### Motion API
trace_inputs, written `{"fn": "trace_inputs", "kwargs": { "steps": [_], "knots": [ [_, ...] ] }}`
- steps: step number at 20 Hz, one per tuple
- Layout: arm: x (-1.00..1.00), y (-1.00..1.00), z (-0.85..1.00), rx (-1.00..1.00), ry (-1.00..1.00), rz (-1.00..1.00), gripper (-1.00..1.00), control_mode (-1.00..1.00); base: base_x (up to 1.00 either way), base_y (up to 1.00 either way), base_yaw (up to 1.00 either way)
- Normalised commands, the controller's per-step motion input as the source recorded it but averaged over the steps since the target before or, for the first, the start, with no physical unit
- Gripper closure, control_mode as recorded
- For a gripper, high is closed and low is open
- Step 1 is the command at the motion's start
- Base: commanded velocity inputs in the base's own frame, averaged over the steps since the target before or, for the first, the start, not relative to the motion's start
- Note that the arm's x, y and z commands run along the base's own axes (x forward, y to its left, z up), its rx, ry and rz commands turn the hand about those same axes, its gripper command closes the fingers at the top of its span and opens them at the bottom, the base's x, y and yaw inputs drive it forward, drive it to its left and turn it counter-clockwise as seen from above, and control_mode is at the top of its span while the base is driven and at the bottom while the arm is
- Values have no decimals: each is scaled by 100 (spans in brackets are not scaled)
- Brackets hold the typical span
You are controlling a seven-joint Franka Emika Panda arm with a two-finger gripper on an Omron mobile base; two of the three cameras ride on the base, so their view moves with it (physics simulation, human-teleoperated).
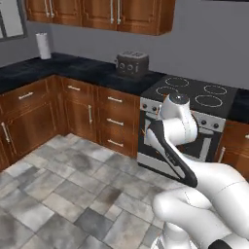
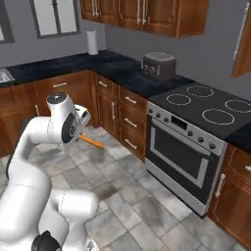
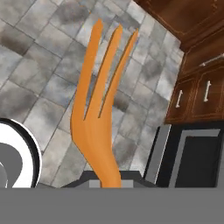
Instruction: Organize the utensils by type. Pick up the wooden spoons from the counter and place them in the open cabinet. Then pick up the metallic utensils from the counter and place them in the open drawer.
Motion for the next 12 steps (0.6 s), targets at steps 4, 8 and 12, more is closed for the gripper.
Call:
{"fn": "trace_inputs", "kwargs": {
  "steps": [4,8,12],
  "knots": [
    [0,0,0,0,0,0,100,100,0,0,-100],
    [0,0,0,0,0,0,100,100,0,0,-100],
    [0,0,0,0,0,0,100,100,0,0,-100]
  ]
}}
